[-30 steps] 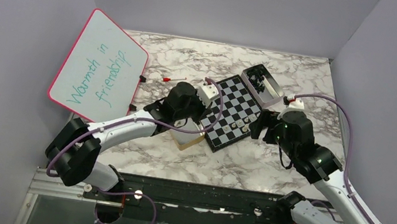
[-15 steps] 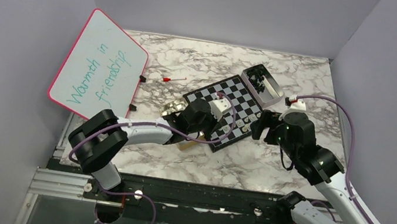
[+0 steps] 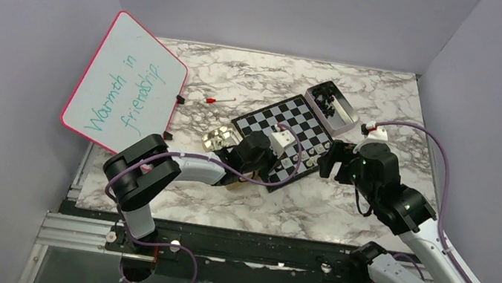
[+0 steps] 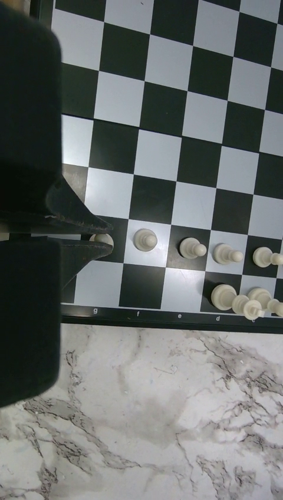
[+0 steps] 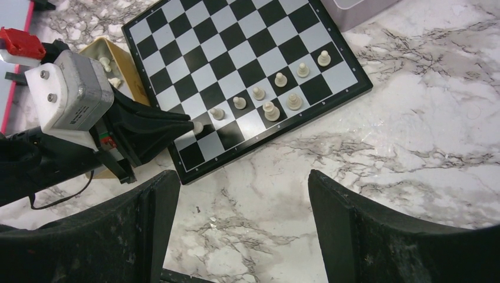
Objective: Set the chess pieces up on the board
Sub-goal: Place the chess piece on the chessboard, then pick up the chess piece from the storage box.
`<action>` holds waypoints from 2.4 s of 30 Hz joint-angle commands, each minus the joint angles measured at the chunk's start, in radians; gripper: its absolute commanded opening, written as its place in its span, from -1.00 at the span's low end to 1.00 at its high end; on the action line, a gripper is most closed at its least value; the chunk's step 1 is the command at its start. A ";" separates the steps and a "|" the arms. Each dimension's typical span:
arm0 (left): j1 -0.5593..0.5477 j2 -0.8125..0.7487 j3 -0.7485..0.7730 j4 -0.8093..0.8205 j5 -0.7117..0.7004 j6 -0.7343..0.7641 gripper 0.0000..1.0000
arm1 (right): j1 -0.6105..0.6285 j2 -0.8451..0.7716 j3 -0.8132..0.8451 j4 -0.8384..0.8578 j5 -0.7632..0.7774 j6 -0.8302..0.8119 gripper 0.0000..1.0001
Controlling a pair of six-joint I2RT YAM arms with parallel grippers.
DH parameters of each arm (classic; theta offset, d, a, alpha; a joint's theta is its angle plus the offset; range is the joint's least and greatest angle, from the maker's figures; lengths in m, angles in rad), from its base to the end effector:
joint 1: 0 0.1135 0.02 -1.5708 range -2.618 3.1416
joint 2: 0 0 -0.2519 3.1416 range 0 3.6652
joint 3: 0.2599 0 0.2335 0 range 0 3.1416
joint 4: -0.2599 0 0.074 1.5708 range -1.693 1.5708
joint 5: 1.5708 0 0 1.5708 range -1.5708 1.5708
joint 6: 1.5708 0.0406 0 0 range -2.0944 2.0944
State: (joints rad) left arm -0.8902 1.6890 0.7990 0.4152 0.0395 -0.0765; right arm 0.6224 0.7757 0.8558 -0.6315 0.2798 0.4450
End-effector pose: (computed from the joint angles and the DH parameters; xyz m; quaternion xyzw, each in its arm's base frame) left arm 0.2129 -0.2655 0.1737 0.3472 0.7797 -0.2570 0.4534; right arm 0.1337 0.0822 0.3085 -0.0088 0.8670 0.1410 0.4779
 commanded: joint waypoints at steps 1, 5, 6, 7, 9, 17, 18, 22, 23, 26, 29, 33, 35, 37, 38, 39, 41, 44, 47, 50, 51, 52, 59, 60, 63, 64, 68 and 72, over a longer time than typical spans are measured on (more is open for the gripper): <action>-0.005 0.025 0.001 0.048 -0.022 0.018 -1.00 | 0.000 -0.009 -0.003 -0.013 0.035 0.000 0.70; -0.006 0.033 -0.005 0.048 -0.029 0.031 -1.00 | 0.000 -0.009 -0.002 -0.014 0.034 0.003 0.70; -0.006 0.037 -0.005 0.048 -0.027 0.033 -1.00 | 0.001 -0.011 -0.002 -0.015 0.034 0.003 0.70; -0.006 0.040 -0.004 0.048 -0.023 0.035 -1.00 | 0.000 -0.013 -0.004 -0.016 0.034 0.003 0.70; -0.006 0.044 -0.001 0.048 -0.021 0.037 -1.00 | 0.001 -0.017 -0.005 -0.017 0.037 0.003 0.70; -0.007 0.061 0.009 0.046 -0.018 0.057 -0.91 | 0.000 -0.021 -0.010 -0.021 0.042 0.004 0.70; -0.008 0.063 0.010 0.046 -0.015 0.057 -0.88 | 0.001 -0.022 -0.014 -0.018 0.042 0.004 0.70; -0.009 0.061 0.008 0.044 -0.012 0.058 -0.80 | 0.001 -0.023 -0.026 -0.014 0.040 0.010 0.70; -0.009 0.061 0.008 0.041 -0.012 0.059 -0.79 | 0.001 -0.023 -0.027 -0.015 0.038 0.011 0.70; -0.010 0.058 0.010 0.035 -0.015 0.062 -0.69 | 0.001 -0.025 -0.028 -0.014 0.038 0.012 0.70; -0.013 0.054 0.015 0.024 -0.018 0.064 -0.57 | 0.000 -0.028 -0.027 -0.015 0.041 0.012 0.70; -0.013 0.042 0.025 0.007 -0.015 0.060 -0.54 | 0.000 -0.028 -0.027 -0.017 0.036 0.012 0.71; -0.014 0.030 0.037 -0.011 0.001 0.052 -0.51 | 0.001 -0.028 -0.029 -0.017 0.028 0.012 0.71; -0.015 0.014 0.048 -0.031 0.013 0.043 -0.47 | 0.001 -0.026 -0.029 -0.016 0.024 0.012 0.71; -0.016 0.006 0.055 -0.042 0.019 0.040 -0.45 | 0.001 -0.026 -0.031 -0.015 0.021 0.011 0.71; -0.015 -0.002 0.063 -0.054 0.027 0.038 -0.41 | 0.000 -0.024 -0.032 -0.014 0.018 0.011 0.71; -0.016 -0.017 0.084 -0.082 0.038 0.041 -0.34 | 0.000 -0.019 -0.029 -0.009 0.016 0.009 0.71; -0.016 -0.040 0.122 -0.146 0.036 0.039 -0.25 | 0.000 -0.010 -0.021 -0.008 0.004 0.008 0.71; -0.015 -0.060 0.177 -0.225 0.055 0.019 -0.19 | 0.001 -0.005 -0.015 -0.001 -0.018 0.002 0.71; -0.016 -0.086 0.213 -0.274 0.047 -0.010 -0.11 | 0.001 -0.001 -0.015 0.008 -0.028 0.001 0.71; -0.015 -0.094 0.228 -0.297 0.026 -0.021 -0.07 | 0.000 0.001 -0.015 0.011 -0.032 0.001 0.71; -0.016 -0.102 0.245 -0.329 -0.006 -0.028 -0.04 | 0.000 0.000 -0.016 0.015 -0.037 0.001 0.71; -0.012 -0.185 0.261 -0.451 -0.236 -0.030 -0.01 | 0.001 -0.009 -0.021 0.064 -0.077 -0.007 0.71; -0.008 -0.194 0.261 -0.471 -0.266 -0.032 -0.02 | 0.001 -0.012 -0.023 0.062 -0.080 -0.007 0.71; 0.008 -0.223 0.248 -0.518 -0.361 -0.045 -0.21 | 0.000 -0.021 -0.034 0.054 -0.095 -0.001 0.71; 0.017 -0.233 0.238 -0.529 -0.386 -0.054 -0.25 | 0.001 -0.028 -0.042 0.055 -0.099 0.002 0.71; 0.060 -0.278 0.180 -0.540 -0.412 -0.091 -0.30 | 0.000 -0.052 -0.069 0.053 -0.113 0.012 0.71; 0.157 -0.297 0.148 -0.566 -0.385 -0.131 -0.42 | 0.000 -0.075 -0.080 0.042 -0.124 0.021 0.71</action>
State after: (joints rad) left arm -0.8146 1.4258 0.9806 -0.1020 -0.3088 -0.1524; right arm 0.6224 0.7300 0.7860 -0.5995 0.1898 0.4484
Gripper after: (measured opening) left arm 0.321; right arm 0.852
